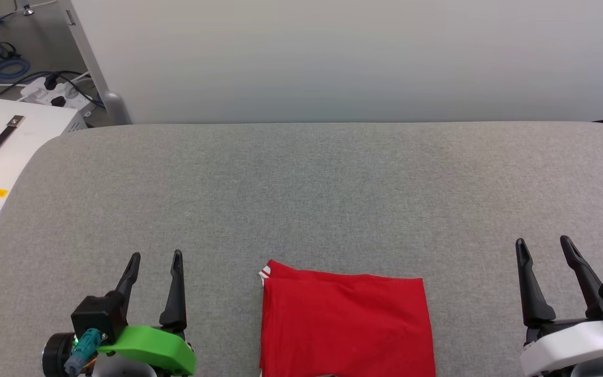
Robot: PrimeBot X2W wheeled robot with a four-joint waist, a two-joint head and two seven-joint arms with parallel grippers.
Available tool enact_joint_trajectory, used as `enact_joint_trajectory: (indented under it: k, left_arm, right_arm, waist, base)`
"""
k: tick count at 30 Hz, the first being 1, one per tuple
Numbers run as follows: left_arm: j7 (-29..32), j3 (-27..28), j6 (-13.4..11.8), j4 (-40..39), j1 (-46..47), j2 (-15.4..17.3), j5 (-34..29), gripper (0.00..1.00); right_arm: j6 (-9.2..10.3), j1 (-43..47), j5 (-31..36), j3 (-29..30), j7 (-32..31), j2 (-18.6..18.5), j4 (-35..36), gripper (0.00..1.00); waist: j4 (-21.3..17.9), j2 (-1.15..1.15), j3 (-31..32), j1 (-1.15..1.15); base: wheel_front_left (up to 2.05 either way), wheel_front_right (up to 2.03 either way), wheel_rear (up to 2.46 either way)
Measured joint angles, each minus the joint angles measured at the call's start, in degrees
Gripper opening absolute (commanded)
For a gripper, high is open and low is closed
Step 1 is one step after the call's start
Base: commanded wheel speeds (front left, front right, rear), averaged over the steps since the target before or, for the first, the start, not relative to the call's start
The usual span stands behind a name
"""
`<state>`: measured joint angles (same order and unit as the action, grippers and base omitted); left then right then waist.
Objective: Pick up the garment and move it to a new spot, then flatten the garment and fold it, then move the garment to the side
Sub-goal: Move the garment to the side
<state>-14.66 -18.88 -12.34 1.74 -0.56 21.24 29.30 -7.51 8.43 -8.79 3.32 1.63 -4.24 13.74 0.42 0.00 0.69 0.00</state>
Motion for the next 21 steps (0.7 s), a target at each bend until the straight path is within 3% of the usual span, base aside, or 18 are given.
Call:
enact_joint_trajectory:
  k: [12, 21]
  left_arm:
    - [0.0, 0.14, 0.08, 0.64, 0.13, 0.18, 0.0, 1.0]
    - [0.0, 2.0, 1.3, -0.7, 2.98, -1.25, -1.72, 1.0]
  right_arm:
    - [-0.01, 0.57, -1.32, 1.1, -3.36, 0.47, -0.4, 1.0]
    - [0.0, 0.87, -11.91, 9.26, -16.26, -2.09, -9.0, 1.0]
  waist:
    - [0.12, 0.0, -0.75, 0.0]
    - [1.57, 0.0, -3.9, 0.0]
  base:
    - [0.0, 0.0, 0.0]
    - [0.0, 0.0, 0.0]
